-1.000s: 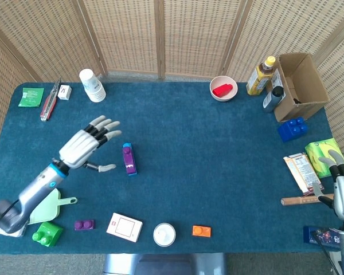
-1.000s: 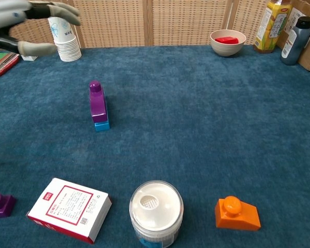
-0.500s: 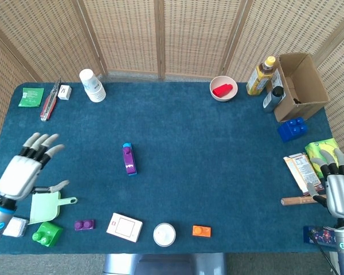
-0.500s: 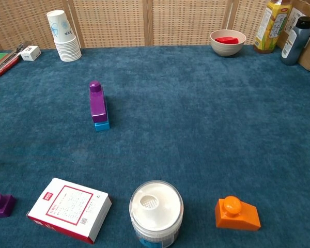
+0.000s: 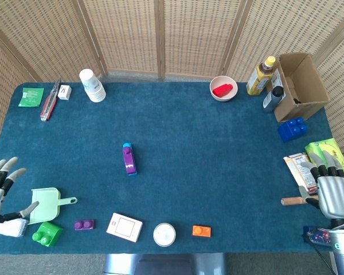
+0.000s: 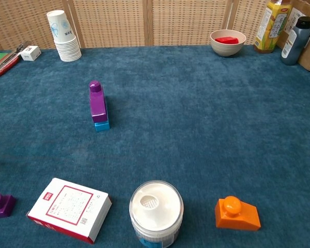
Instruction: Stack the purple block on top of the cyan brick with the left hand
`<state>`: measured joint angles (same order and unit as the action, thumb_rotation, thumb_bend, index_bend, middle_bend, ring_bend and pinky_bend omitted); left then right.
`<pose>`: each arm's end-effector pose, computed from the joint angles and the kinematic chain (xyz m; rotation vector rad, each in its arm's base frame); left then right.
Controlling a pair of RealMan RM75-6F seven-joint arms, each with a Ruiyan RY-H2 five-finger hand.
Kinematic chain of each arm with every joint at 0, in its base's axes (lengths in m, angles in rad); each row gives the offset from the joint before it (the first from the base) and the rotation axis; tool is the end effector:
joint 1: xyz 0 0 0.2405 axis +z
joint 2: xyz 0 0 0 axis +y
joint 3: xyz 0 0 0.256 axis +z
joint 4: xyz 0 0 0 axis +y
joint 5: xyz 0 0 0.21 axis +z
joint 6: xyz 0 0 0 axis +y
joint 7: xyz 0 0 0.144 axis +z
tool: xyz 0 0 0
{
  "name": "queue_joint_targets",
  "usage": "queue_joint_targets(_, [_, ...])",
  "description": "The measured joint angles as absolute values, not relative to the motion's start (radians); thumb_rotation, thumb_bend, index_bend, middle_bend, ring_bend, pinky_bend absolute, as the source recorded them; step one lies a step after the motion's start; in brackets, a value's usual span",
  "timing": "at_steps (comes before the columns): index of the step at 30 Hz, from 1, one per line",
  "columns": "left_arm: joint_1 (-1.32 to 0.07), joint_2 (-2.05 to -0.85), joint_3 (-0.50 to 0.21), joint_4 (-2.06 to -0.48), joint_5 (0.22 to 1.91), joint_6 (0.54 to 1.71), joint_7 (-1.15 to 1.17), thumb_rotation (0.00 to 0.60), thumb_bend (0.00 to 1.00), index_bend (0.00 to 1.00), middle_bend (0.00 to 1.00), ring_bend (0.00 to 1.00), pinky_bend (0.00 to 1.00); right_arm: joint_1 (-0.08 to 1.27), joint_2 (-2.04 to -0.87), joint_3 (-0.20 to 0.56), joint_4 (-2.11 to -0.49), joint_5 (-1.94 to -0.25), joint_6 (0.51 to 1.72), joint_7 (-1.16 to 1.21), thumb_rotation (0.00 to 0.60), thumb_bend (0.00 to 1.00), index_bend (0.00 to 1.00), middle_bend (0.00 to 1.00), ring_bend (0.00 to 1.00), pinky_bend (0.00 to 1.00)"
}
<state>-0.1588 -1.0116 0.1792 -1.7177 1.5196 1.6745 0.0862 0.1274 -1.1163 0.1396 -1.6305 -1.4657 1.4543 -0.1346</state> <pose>-0.2930 0.1544 0.1815 -1.4702 -0.8063 -0.8595 -0.2969 -0.2119 0.1691 1.3822 -0.7637 0.8769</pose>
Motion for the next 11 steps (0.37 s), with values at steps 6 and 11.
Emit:
queue_joint_targets(6, [-0.113,-1.013,0.166,-1.731,1.529,1.687,0.073,0.308,0.23,0.24,0.10,0.00,0.00,0.136,-1.123,0.128,-1.618,-1.488,1.450,-0.109,0.600,0.28,0.30,0.18,0.00,0.14])
queue_joint_targets(11, [-0.106,-1.014,0.142,-1.755,1.550,1.678,0.100,0.310,0.23,0.24,0.10,0.00,0.00,0.132,-1.131,0.120,-1.596,-1.503,1.465,-0.076,0.600,0.28,0.31,0.18,0.00,0.14])
